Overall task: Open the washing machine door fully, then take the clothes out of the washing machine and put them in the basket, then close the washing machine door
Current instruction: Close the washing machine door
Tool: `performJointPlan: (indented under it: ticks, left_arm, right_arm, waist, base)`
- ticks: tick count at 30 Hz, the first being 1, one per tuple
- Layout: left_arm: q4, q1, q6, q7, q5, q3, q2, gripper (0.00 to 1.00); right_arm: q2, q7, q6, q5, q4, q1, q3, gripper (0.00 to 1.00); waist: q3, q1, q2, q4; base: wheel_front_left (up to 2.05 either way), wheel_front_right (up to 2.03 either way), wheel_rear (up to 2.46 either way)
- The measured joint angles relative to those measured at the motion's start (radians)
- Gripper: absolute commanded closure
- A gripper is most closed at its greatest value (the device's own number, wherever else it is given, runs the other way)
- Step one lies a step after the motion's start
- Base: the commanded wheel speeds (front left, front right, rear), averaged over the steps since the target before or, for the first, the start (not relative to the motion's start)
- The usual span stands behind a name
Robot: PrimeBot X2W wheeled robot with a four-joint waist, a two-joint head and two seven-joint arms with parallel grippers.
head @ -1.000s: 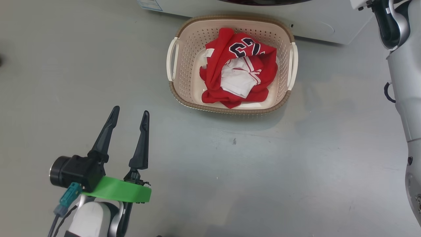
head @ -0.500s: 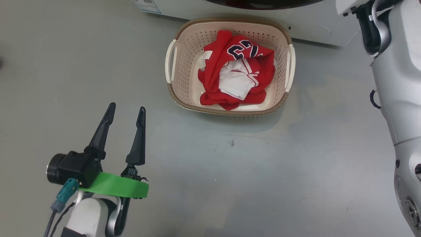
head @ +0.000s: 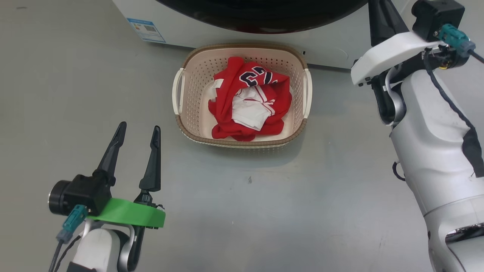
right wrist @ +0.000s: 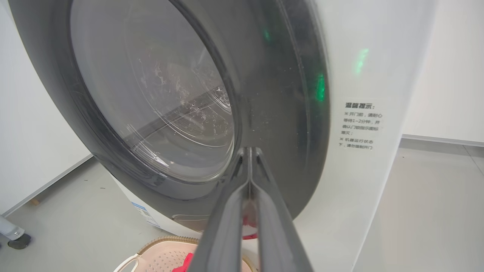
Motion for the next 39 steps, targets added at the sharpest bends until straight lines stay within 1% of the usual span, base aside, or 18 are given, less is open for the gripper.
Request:
performJointPlan:
  ticks: [2, 3, 4, 8, 18, 20, 31, 36, 39]
  left_arm:
    - [0.004, 0.001, 0.000, 0.000, 0.003, 0.004, 0.002, 0.00]
    - [0.006, 0.001, 0.000, 0.000, 0.008, 0.005, 0.004, 0.00]
    - [0.008, 0.002, 0.000, 0.000, 0.008, 0.007, 0.004, 0.00]
    - [0.024, 0.018, 0.000, 0.000, 0.016, 0.012, 0.009, 0.00]
    - [0.071, 0.083, 0.000, 0.000, 0.024, 0.007, 0.029, 0.00]
    - [0.081, 0.099, 0.000, 0.000, 0.025, 0.004, 0.030, 0.00]
    - [0.088, 0.169, 0.000, 0.000, 0.025, 0.000, 0.031, 0.00]
    - [0.088, 0.198, 0.002, 0.004, 0.025, -0.007, 0.031, 0.00]
    - [0.087, 0.207, 0.002, 0.005, 0.025, -0.014, 0.031, 0.00]
  right_arm:
    - [0.003, 0.000, 0.001, 0.009, -0.025, 0.035, 0.000, 0.51]
    - [0.004, 0.000, 0.001, 0.011, -0.043, 0.050, 0.000, 0.20]
    - [0.006, 0.000, 0.001, 0.014, -0.059, 0.065, -0.002, 0.00]
    - [0.015, 0.000, 0.001, 0.024, -0.116, 0.132, -0.006, 0.00]
    - [0.024, 0.000, 0.001, 0.030, -0.199, 0.356, -0.011, 0.00]
    - [0.026, 0.000, 0.001, 0.031, -0.221, 0.426, -0.016, 0.00]
    - [0.030, 0.000, -0.005, 0.037, -0.328, 0.640, -0.005, 0.00]
    - [0.032, 0.000, -0.031, 0.040, -0.381, 0.710, 0.004, 0.00]
    - [0.033, 0.000, -0.040, 0.039, -0.401, 0.750, 0.014, 0.00]
  waist:
    - [-0.014, 0.0000, 0.0000, -0.013]
    - [-0.022, 0.0000, 0.0000, -0.019]
    - [-0.029, 0.0000, 0.0000, -0.026]
    - [-0.062, 0.0000, 0.0000, -0.052]
    - [-0.158, -0.0001, 0.0000, -0.118]
    - [-0.188, -0.0001, 0.0000, -0.137]
    - [-0.289, -0.0001, 0.0000, -0.200]
    - [-0.326, -0.0001, 0.0000, -0.224]
    - [-0.347, -0.0001, 0.0000, -0.234]
  base:
    - [0.00, 0.00, 0.00]
    - [0.00, 0.00, 0.00]
    - [0.00, 0.00, 0.00]
    - [0.00, 0.00, 0.00]
    - [0.00, 0.00, 0.00]
    - [0.00, 0.00, 0.00]
    - [0.00, 0.00, 0.00]
    - [0.00, 0.00, 0.00]
    - [0.00, 0.00, 0.00]
